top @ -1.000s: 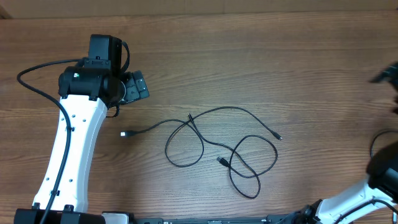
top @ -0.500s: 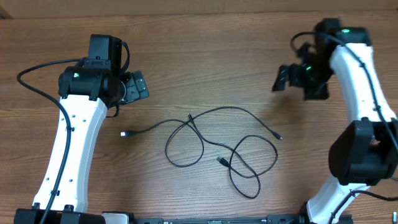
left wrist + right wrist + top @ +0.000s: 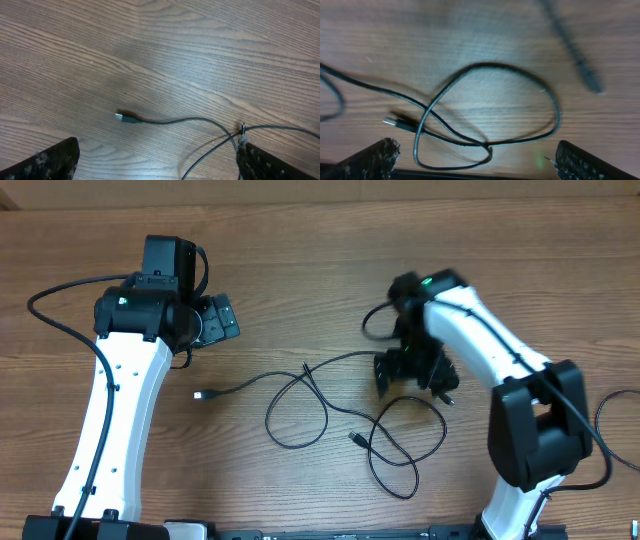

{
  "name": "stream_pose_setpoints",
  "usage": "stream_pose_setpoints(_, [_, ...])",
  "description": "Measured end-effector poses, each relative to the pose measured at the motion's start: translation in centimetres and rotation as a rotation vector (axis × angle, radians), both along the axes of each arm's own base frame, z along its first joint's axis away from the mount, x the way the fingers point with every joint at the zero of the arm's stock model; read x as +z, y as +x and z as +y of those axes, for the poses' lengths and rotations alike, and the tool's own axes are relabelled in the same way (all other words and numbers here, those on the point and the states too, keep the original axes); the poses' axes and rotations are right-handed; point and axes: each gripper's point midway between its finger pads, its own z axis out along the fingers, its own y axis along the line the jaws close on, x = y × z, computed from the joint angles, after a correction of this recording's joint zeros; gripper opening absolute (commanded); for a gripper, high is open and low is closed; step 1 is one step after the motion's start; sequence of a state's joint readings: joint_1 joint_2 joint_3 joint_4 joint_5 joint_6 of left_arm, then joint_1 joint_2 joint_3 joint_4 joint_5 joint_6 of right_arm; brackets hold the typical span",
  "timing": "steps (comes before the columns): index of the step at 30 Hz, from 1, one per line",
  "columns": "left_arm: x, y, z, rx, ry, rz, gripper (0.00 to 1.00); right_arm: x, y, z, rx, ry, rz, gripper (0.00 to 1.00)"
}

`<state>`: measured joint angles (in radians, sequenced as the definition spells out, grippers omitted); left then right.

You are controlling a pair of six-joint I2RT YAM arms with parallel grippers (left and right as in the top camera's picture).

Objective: Untangle cables
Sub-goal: 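Move the right gripper to the center cable pile and grasp a cable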

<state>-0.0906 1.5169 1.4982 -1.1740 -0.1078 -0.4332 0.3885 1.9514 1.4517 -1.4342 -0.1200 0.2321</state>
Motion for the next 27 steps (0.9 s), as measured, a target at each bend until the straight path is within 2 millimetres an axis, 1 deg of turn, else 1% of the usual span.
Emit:
stream_pose_setpoints(2, [0.0,0.0,0.0,0.000,0.000,0.000,1.00,-0.7,-1.7,0.5,0.026,-0.022,0.037,1.00])
stream_pose_setpoints(3, [0.0,0.0,0.0,-0.001,0.000,0.000,0.99,-1.1,-2.8,1.0,0.044,-0.033,0.062,1.00])
stream_pose_setpoints(4, [0.0,0.0,0.0,0.000,0.000,0.000,0.99,-1.2,-3.3,1.2,0.053,-0.037,0.069,1.00])
stream_pose_setpoints(7, [0.0,0.0,0.0,0.000,0.000,0.000,1.00,-1.4,-3.6,2.2,0.086,-0.035,0.057,1.00])
stream_pose_setpoints(9, [0.0,0.0,0.0,0.000,0.000,0.000,1.00,-1.9,-3.3,3.5,0.122,-0.014,0.016,1.00])
stream_pose_setpoints(12, [0.0,0.0,0.0,-0.001,0.000,0.000,0.99,-3.3,-3.1,5.9,0.171,0.035,-0.052,1.00])
stream_pose_setpoints(13, [0.0,0.0,0.0,0.000,0.000,0.000,1.00,-3.7,-3.2,6.1,0.176,0.043,-0.059,1.00])
stream_pose_setpoints(15, [0.0,0.0,0.0,0.000,0.000,0.000,1.00,-4.4,-3.7,6.3,0.182,0.050,-0.054,1.00])
stream_pose_setpoints(18, [0.0,0.0,0.0,0.000,0.000,0.000,0.99,-5.4,-4.8,5.6,0.182,0.037,-0.026,1.00])
stream_pose_setpoints(20, [0.0,0.0,0.0,0.000,0.000,0.000,1.00,-5.9,-5.0,5.5,0.177,0.041,-0.027,0.99])
stream_pose_setpoints(21, [0.0,0.0,0.0,0.000,0.000,0.000,0.99,-6.0,-5.0,5.5,0.174,0.044,-0.034,0.92])
stream_pose_setpoints(22, [0.0,0.0,0.0,0.000,0.000,0.000,1.00,-6.1,-4.9,5.6,0.171,0.055,-0.052,0.82])
stream_pose_setpoints(23, [0.0,0.0,0.0,0.000,0.000,0.000,1.00,-6.1,-4.9,5.6,0.165,0.059,-0.062,0.75])
stream_pose_setpoints(25, [0.0,0.0,0.0,0.000,0.000,0.000,1.00,-6.1,-4.7,5.7,0.149,0.088,-0.096,0.53])
stream_pose_setpoints(26, [0.0,0.0,0.0,0.000,0.000,0.000,1.00,-6.2,-4.7,5.8,0.142,0.098,-0.104,0.50])
stream_pose_setpoints(27, [0.0,0.0,0.0,0.000,0.000,0.000,1.00,-6.2,-4.6,6.2,0.137,0.122,-0.113,0.40])
